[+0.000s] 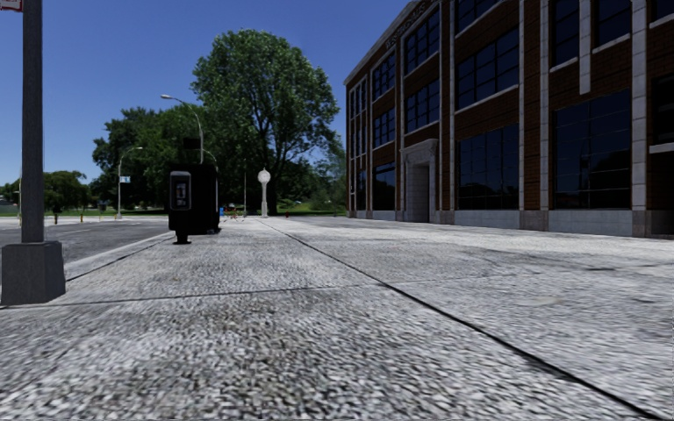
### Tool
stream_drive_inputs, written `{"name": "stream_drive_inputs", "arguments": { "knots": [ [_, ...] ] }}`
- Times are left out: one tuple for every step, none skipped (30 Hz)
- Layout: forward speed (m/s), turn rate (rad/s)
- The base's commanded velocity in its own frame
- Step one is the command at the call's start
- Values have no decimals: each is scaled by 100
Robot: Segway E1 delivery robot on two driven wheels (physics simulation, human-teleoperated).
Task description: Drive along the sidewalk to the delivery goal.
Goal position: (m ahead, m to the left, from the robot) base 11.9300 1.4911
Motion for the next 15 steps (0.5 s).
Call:
{"name": "stream_drive_inputs", "arguments": {
  "knots": [
    [130,-11],
    [130,0],
    [130,0],
    [130,0],
    [125,0],
    [121,0],
    [120,0],
    [143,0],
    [143,0],
    [169,0],
    [200,0],
    [200,0],
    [200,0],
    [200,0],
    [200,0]
  ]
}}
